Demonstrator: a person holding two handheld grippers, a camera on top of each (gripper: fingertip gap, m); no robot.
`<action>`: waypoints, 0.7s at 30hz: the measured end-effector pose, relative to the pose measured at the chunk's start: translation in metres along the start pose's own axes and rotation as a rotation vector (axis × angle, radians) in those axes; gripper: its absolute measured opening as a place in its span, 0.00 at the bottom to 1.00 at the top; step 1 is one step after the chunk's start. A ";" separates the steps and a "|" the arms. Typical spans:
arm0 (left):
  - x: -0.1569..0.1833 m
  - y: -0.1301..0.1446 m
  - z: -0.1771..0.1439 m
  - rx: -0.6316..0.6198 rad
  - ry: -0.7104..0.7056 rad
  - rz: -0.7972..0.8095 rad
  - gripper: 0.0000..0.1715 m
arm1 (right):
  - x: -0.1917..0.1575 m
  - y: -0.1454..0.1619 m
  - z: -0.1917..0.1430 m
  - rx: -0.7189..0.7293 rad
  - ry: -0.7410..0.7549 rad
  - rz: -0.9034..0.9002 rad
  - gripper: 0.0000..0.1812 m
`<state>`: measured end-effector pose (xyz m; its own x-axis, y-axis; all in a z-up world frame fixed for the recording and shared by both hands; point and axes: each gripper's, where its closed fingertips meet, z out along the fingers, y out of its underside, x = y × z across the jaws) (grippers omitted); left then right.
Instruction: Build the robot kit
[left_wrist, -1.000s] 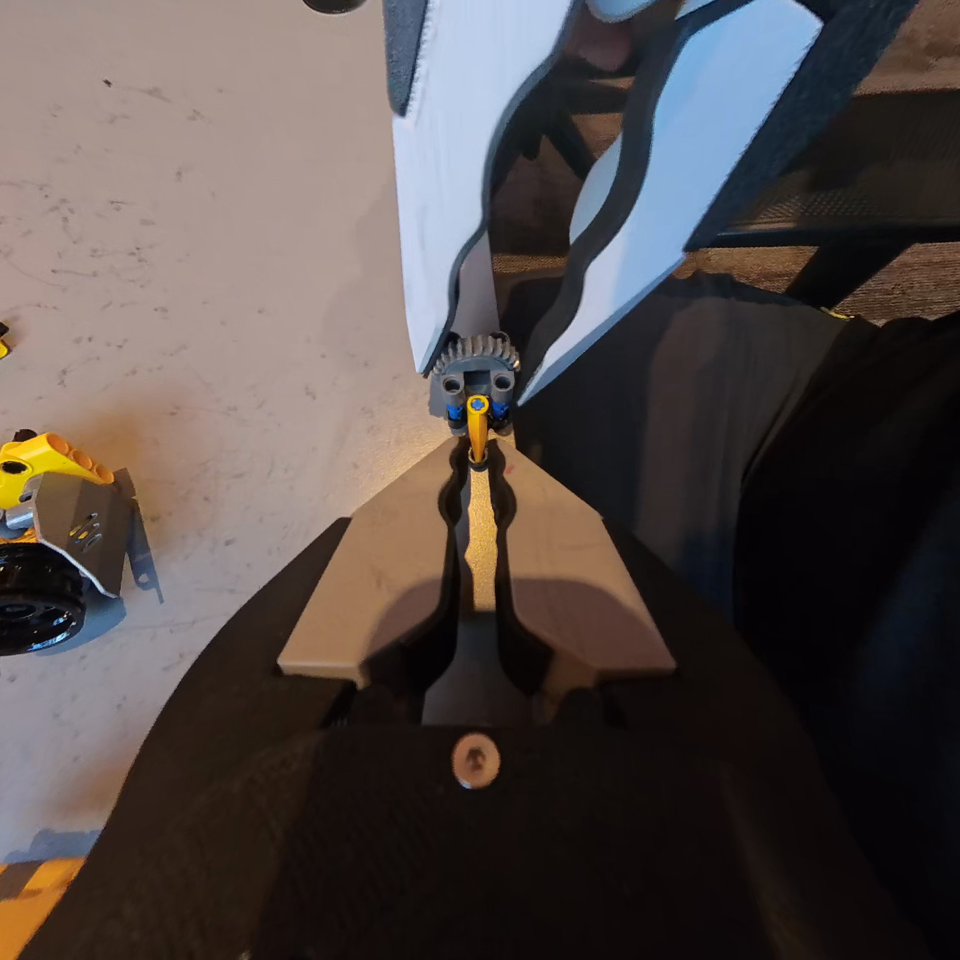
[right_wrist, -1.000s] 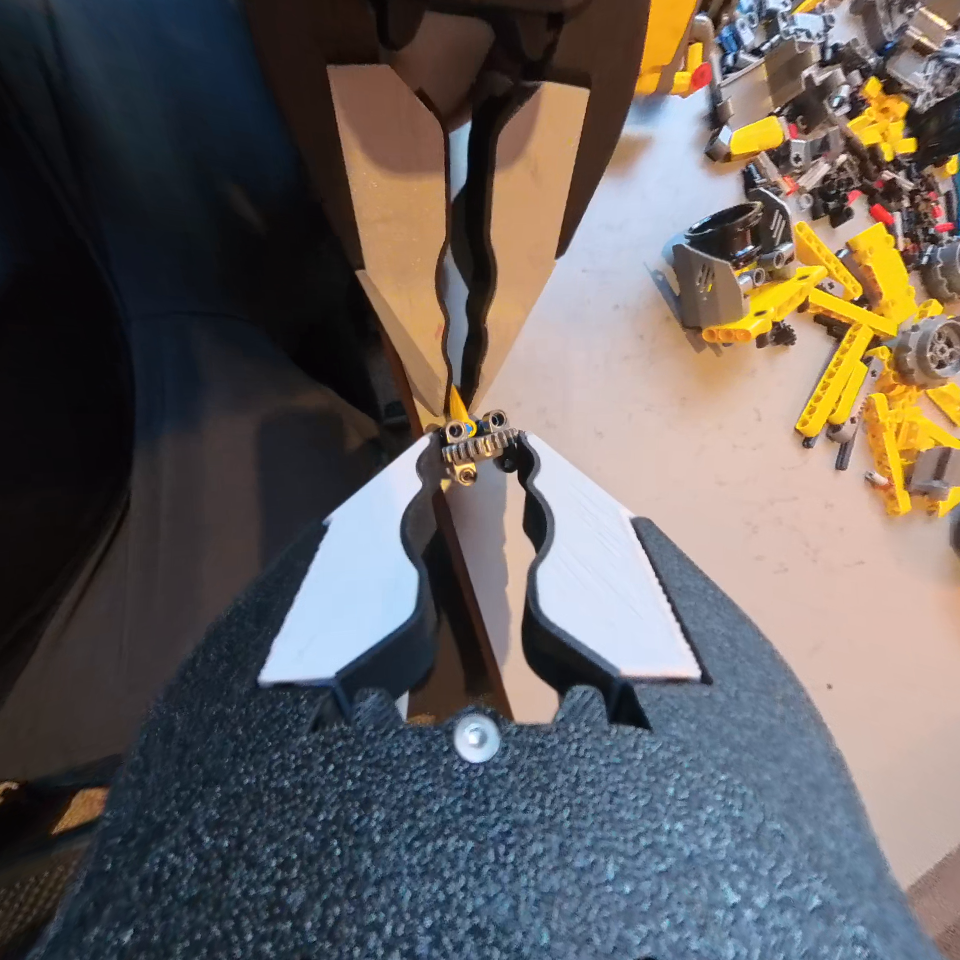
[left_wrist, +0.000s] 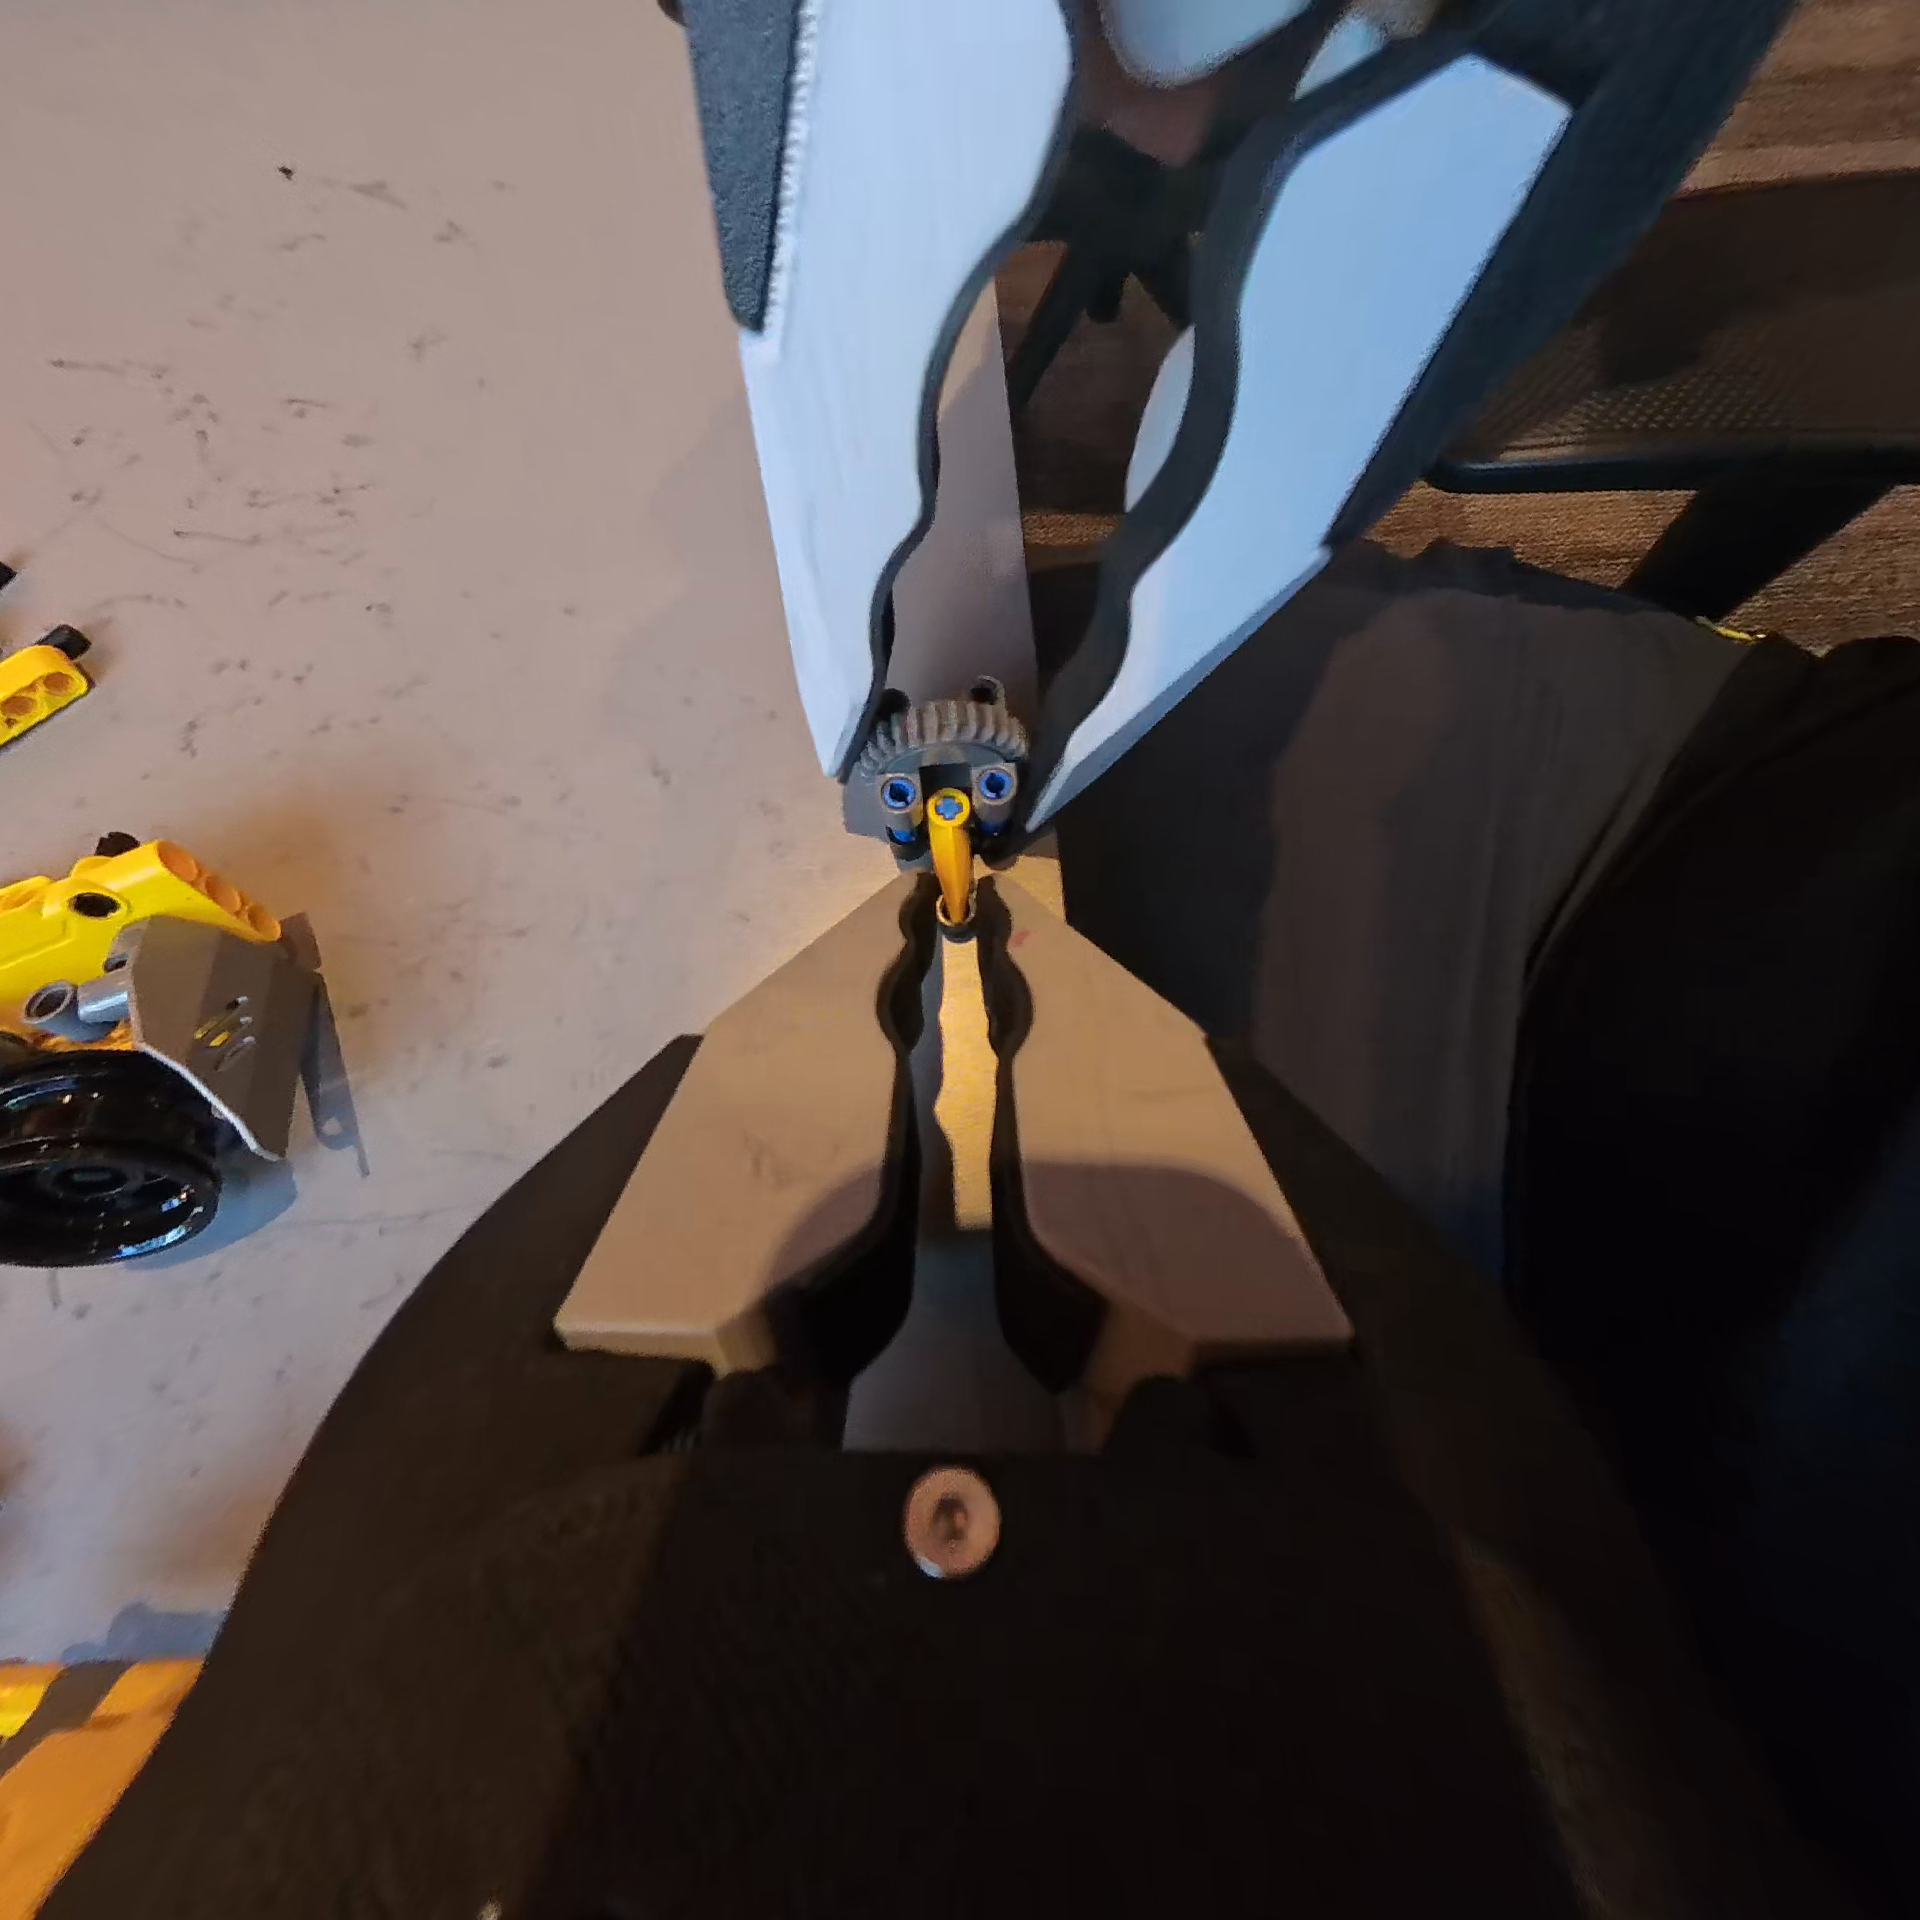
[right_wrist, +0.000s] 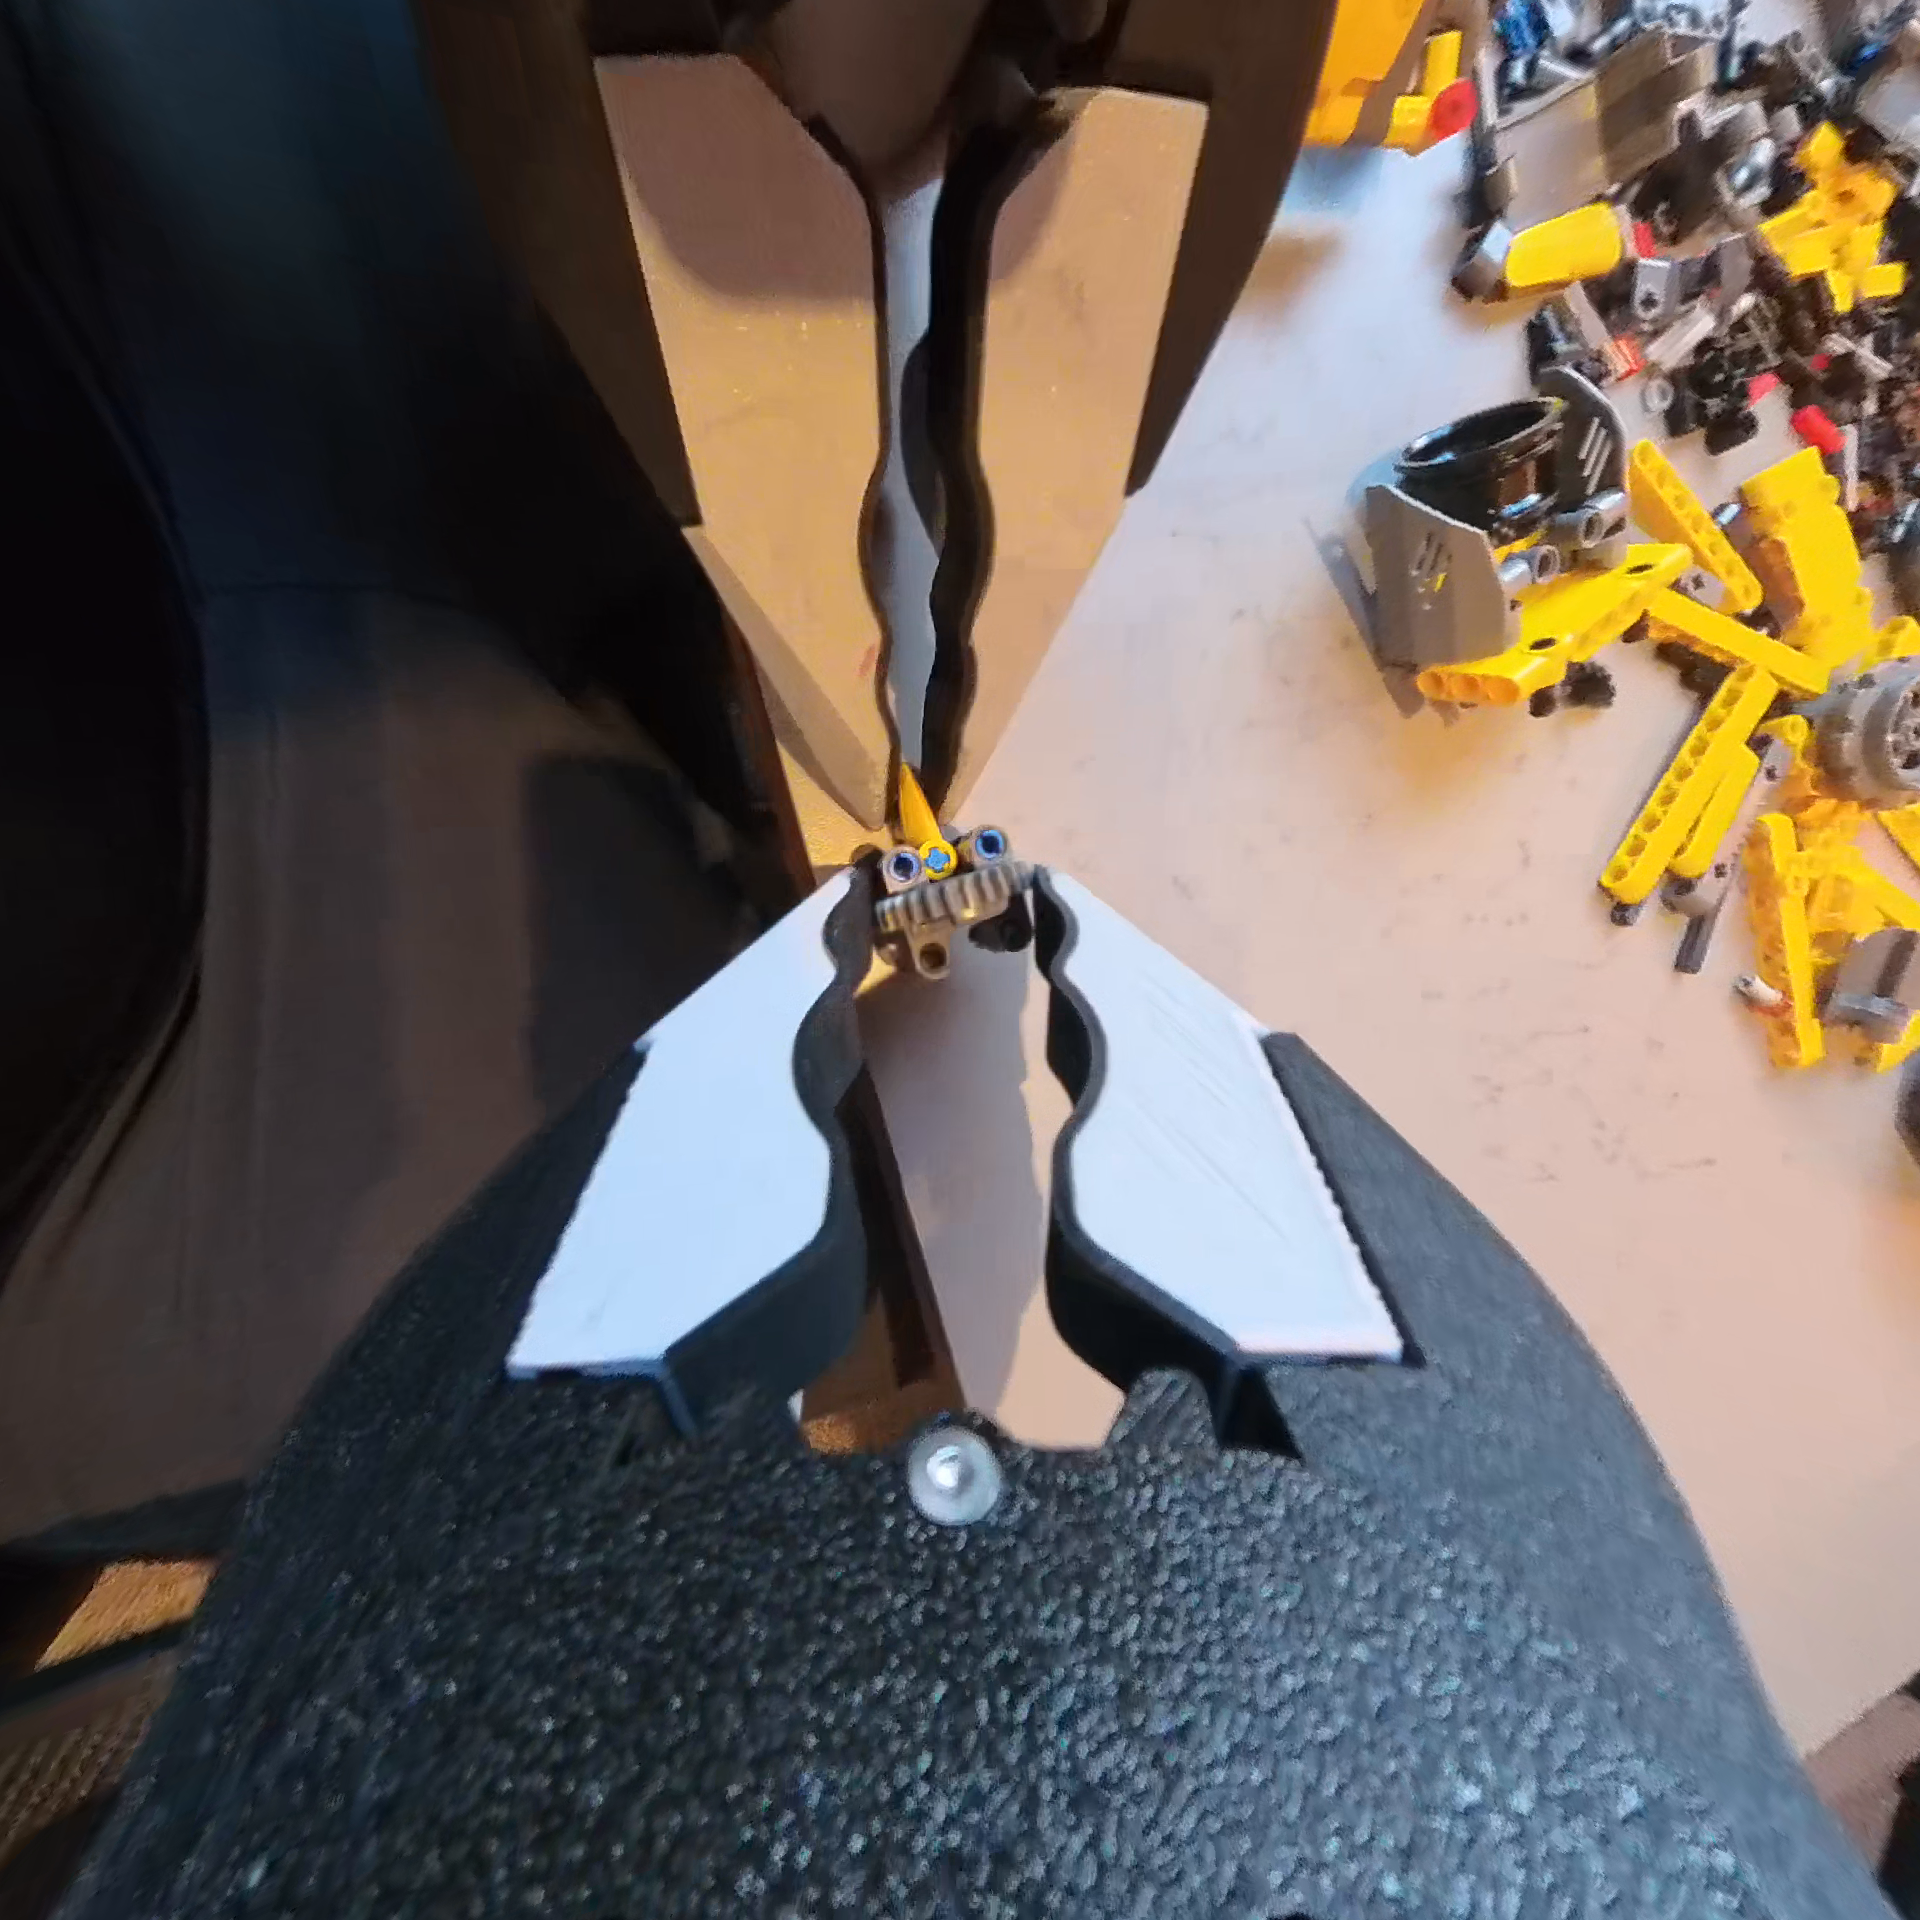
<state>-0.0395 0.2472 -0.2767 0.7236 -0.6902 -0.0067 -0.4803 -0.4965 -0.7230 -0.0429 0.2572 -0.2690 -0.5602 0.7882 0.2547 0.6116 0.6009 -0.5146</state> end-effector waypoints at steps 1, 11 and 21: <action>0.000 0.000 0.000 0.001 -0.001 0.001 0.03 | 0.000 0.001 0.001 0.009 0.013 0.012 0.17; -0.001 0.000 -0.001 0.001 0.030 -0.041 0.03 | 0.004 0.003 -0.015 0.144 -0.009 0.217 0.24; 0.014 -0.020 -0.022 0.146 0.156 -0.203 0.03 | -0.003 -0.010 -0.034 0.354 -0.033 0.297 0.23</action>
<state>-0.0306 0.2358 -0.2468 0.7073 -0.6627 0.2460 -0.2491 -0.5593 -0.7906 -0.0286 0.2537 -0.2368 -0.4106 0.9113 0.0313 0.5228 0.2634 -0.8107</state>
